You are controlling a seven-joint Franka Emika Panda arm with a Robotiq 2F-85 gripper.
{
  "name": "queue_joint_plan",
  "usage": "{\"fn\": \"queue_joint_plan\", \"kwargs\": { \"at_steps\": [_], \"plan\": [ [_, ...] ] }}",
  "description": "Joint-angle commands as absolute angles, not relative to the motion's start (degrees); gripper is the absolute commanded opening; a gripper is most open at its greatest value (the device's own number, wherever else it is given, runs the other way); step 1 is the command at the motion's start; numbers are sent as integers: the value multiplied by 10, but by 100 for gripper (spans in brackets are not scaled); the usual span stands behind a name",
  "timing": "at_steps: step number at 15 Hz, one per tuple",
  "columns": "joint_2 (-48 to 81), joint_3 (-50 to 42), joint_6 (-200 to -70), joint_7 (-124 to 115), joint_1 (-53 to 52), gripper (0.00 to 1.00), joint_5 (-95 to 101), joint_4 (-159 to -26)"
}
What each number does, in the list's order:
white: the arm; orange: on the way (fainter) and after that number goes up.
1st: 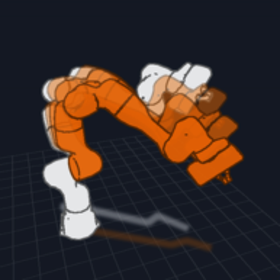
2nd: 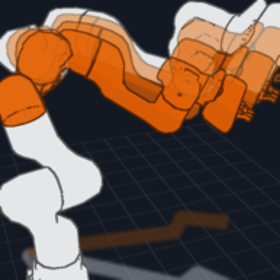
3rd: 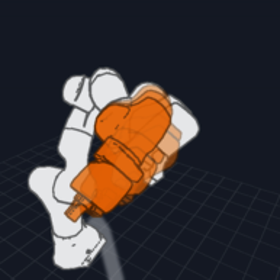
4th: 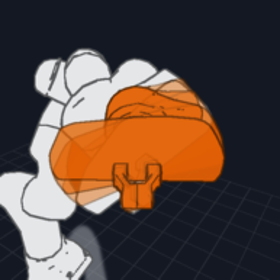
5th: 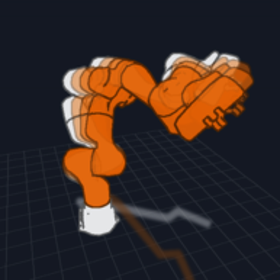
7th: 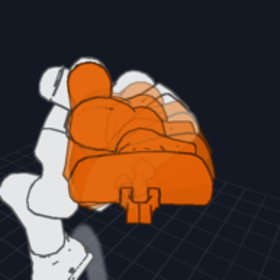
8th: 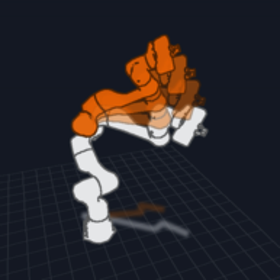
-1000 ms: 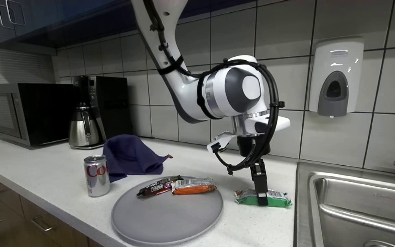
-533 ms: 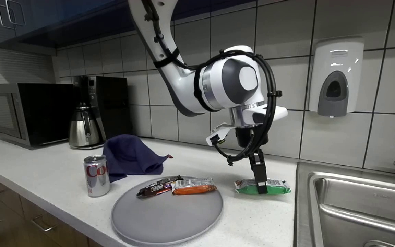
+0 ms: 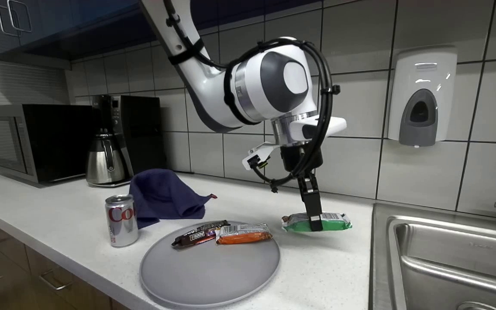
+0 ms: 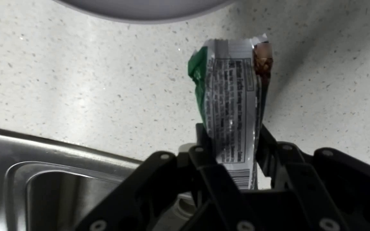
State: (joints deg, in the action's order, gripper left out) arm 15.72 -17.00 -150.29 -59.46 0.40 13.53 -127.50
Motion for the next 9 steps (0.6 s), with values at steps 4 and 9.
{"fn": "queue_joint_plan", "kwargs": {
  "at_steps": [4,9],
  "plan": [
    [58,-155,-1506,-583,0,13,179,-1373],
    [15,-127,-1505,-589,4,13,204,-1428]
  ]
}}
